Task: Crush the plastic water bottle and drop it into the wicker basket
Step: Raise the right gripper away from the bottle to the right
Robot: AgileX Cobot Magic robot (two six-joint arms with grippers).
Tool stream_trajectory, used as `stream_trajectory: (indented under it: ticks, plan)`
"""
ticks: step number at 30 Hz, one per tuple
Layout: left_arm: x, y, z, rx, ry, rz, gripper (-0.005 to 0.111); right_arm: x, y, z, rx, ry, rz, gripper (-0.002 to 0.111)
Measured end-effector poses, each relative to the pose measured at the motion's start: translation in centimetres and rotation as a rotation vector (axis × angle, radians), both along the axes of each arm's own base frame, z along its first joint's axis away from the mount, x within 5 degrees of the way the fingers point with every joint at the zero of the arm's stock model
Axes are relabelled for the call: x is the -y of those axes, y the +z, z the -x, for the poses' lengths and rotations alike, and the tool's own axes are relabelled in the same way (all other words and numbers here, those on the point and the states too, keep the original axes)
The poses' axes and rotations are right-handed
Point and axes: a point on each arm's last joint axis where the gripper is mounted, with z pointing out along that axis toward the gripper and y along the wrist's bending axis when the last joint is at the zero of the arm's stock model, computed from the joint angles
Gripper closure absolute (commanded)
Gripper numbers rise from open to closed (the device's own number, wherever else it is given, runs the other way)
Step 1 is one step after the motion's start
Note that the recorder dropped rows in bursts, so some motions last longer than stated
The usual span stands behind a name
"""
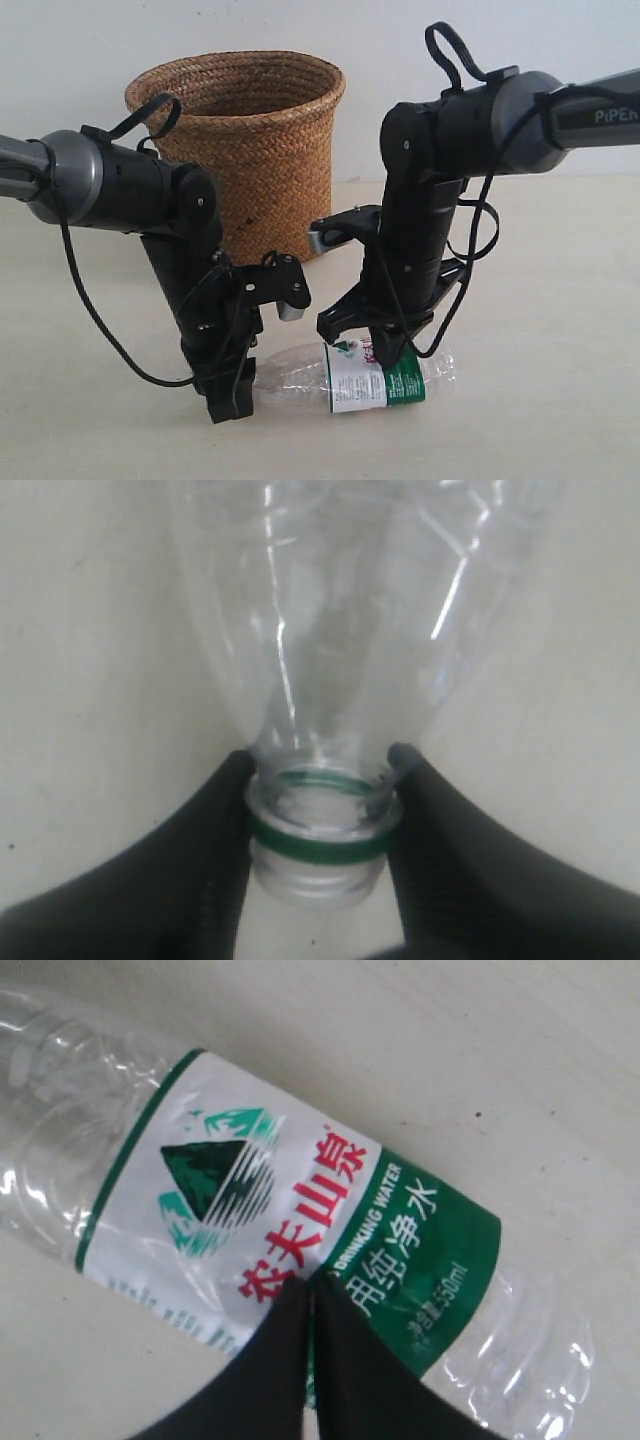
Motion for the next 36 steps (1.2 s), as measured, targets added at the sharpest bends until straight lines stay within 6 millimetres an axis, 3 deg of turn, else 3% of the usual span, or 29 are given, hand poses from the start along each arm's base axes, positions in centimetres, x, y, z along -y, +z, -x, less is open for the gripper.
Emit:
stream_trajectory:
  ticks: [10,16,19,23,25,27,28,33,36]
  plan:
    - [0.0,0.0,0.0,-0.002,0.006,0.001,0.103,-0.3,-3.3,-0.5,-0.062,0.0,0.041,0.108]
    - [0.0,0.0,0.0,-0.004,0.007,0.001,0.103,-0.3,-3.2,-0.5,-0.067,0.008,0.039,0.108]
    - [0.0,0.0,0.0,-0.006,0.007,0.001,0.103,-0.2,-1.9,-0.3,-0.039,0.016,0.026,0.108]
    - [0.0,0.0,0.1,-0.009,0.009,-0.001,0.103,0.4,1.8,0.3,0.044,0.028,0.001,0.108]
    - [0.0,0.0,0.1,-0.009,0.009,-0.001,0.103,1.1,5.0,0.9,0.117,0.044,-0.013,0.108]
    - [0.0,0.0,0.1,-0.009,0.009,-0.001,0.103,2.3,9.8,2.1,0.236,0.058,-0.034,0.108]
    - [0.0,0.0,0.1,-0.009,0.009,-0.001,0.103,2.6,10.7,2.4,0.26,0.06,-0.038,0.108]
    - [0.0,0.0,0.1,-0.009,0.009,-0.001,0.103,5.6,18.6,6.7,0.427,0.048,-0.104,0.108]
    - [0.0,0.0,0.1,-0.009,0.009,-0.001,0.103,7.6,21.3,9.8,0.487,0.025,-0.146,0.108]
